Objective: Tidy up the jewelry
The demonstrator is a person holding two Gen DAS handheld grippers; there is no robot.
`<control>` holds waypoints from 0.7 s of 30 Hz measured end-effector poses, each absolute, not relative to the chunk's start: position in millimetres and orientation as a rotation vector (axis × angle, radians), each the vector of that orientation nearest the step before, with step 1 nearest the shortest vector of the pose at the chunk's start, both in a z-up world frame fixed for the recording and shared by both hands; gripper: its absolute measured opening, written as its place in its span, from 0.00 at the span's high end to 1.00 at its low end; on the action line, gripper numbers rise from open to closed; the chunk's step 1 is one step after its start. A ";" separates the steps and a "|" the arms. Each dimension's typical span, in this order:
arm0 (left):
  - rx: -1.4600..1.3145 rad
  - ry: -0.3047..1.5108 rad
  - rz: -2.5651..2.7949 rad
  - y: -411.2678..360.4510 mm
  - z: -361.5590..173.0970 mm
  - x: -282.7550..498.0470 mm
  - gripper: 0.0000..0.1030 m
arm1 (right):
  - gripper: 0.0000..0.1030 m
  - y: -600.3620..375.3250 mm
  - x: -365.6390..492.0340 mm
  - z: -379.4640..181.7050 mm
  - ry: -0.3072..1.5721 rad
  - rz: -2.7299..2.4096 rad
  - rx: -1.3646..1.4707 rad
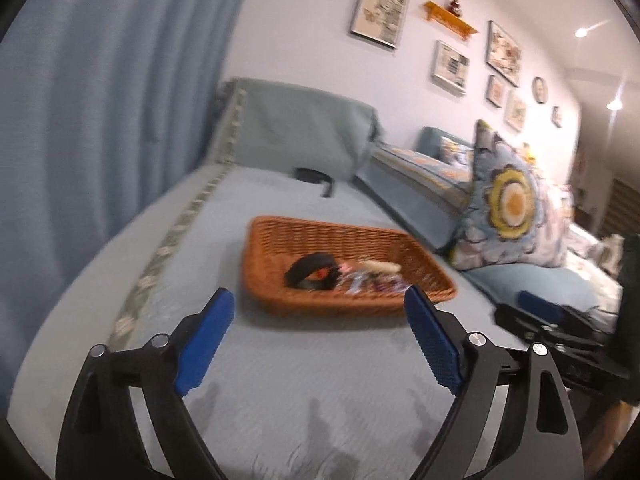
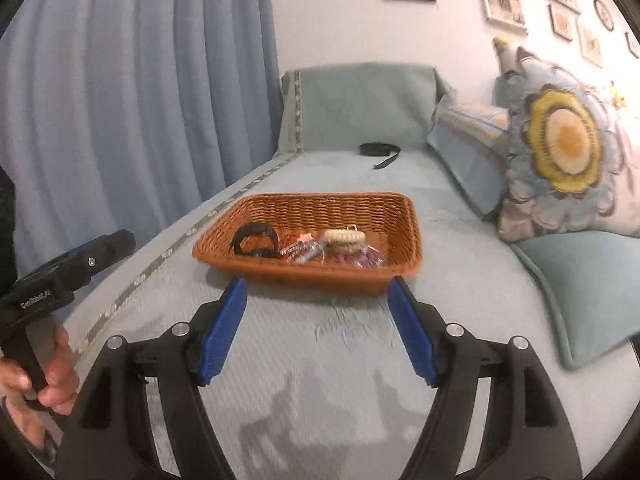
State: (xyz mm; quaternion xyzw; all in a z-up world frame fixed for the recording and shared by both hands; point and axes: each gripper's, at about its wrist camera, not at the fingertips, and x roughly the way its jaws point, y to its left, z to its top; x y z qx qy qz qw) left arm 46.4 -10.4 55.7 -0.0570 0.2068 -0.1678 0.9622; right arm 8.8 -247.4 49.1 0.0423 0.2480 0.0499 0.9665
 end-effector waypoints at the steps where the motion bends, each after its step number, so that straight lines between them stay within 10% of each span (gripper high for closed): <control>1: -0.089 0.397 -0.287 -12.1 51.8 35.6 0.18 | 0.33 -246.8 0.1 44.6 0.485 0.086 0.093; 21: 0.029 0.336 -0.105 -27.7 4.6 18.4 0.08 | 0.27 -247.4 -11.4 0.3 0.425 -0.046 0.082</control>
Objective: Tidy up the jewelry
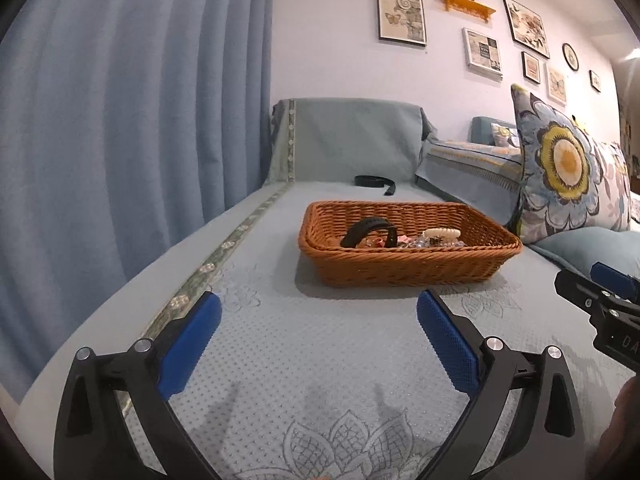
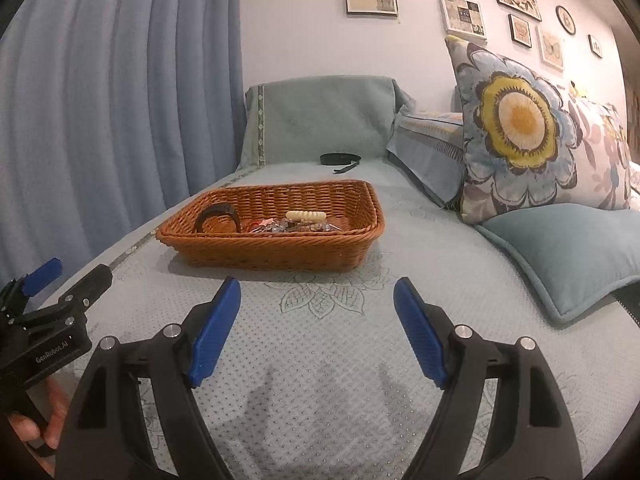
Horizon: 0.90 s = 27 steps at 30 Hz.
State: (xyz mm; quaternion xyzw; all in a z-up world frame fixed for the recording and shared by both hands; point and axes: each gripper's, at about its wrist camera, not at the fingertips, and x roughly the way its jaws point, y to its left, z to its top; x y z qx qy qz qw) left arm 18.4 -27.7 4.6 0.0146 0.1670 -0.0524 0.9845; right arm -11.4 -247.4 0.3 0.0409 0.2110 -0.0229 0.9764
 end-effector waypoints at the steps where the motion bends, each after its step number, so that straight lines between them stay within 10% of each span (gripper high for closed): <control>1: 0.031 0.343 -0.101 -27.7 3.7 19.7 0.08 | 0.27 -245.8 -11.4 -0.2 0.424 -0.050 0.075; 27: 0.029 0.377 -0.089 -30.5 3.6 26.2 0.08 | 0.24 -242.1 -9.7 -2.2 0.436 -0.068 0.052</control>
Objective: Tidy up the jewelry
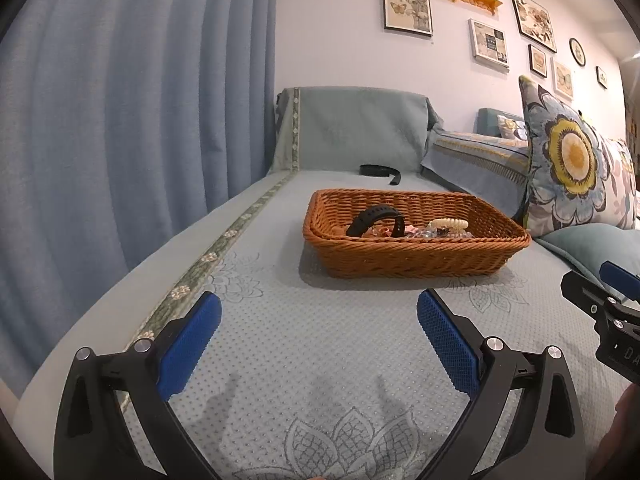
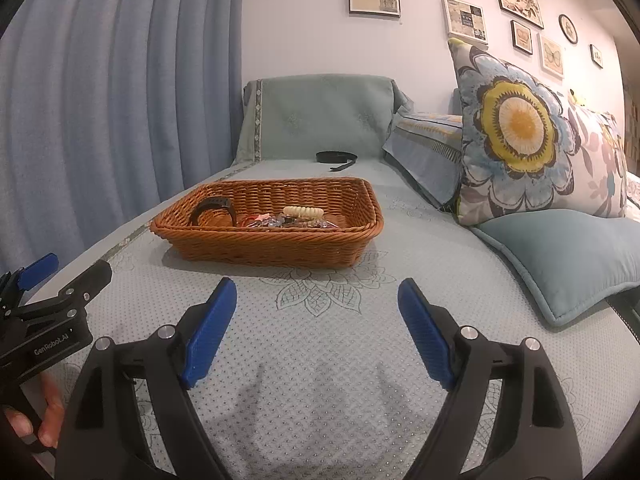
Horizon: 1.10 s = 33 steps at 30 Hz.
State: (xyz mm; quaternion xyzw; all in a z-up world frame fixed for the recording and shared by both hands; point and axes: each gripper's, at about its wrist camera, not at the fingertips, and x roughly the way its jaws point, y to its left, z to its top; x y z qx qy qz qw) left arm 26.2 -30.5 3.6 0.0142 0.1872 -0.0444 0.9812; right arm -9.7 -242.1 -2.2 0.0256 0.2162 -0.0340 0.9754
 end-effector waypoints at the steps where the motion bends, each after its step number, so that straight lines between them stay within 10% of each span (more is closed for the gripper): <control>1: 0.029 0.377 -0.089 -30.6 3.7 26.3 0.08 | 0.24 -242.1 -9.7 -2.2 0.436 -0.068 0.053; 33: 0.027 0.385 -0.088 -30.7 2.6 27.5 0.08 | 0.24 -240.0 -7.9 -2.8 0.443 -0.063 0.056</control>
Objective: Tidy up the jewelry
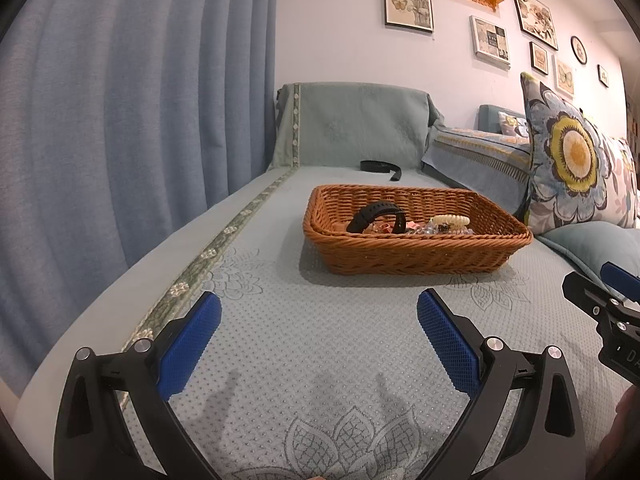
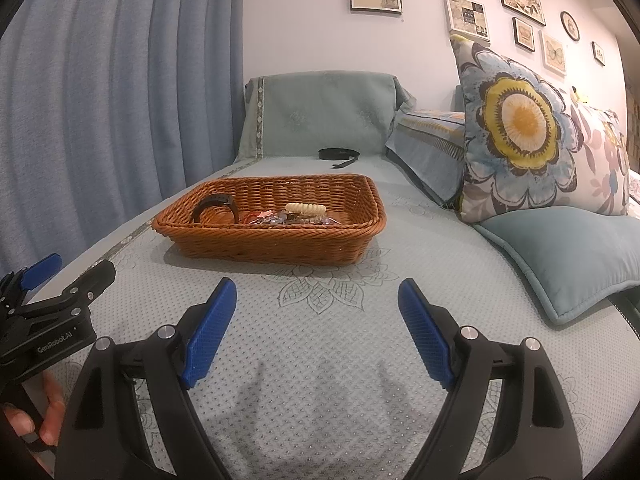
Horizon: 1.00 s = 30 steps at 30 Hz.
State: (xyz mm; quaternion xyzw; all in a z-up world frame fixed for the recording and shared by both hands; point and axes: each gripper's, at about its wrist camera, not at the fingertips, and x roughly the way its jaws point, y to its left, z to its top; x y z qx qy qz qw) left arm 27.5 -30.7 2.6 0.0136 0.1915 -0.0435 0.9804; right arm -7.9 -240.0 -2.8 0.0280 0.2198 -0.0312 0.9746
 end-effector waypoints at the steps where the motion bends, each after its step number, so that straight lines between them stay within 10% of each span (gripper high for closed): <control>1: 0.027 0.385 -0.087 -30.9 2.9 27.6 0.08 | 0.24 -239.9 -7.9 -2.9 0.443 -0.063 0.056; 30: 0.026 0.387 -0.089 -29.5 1.7 28.4 0.08 | 0.24 -239.8 -7.7 -2.4 0.444 -0.063 0.058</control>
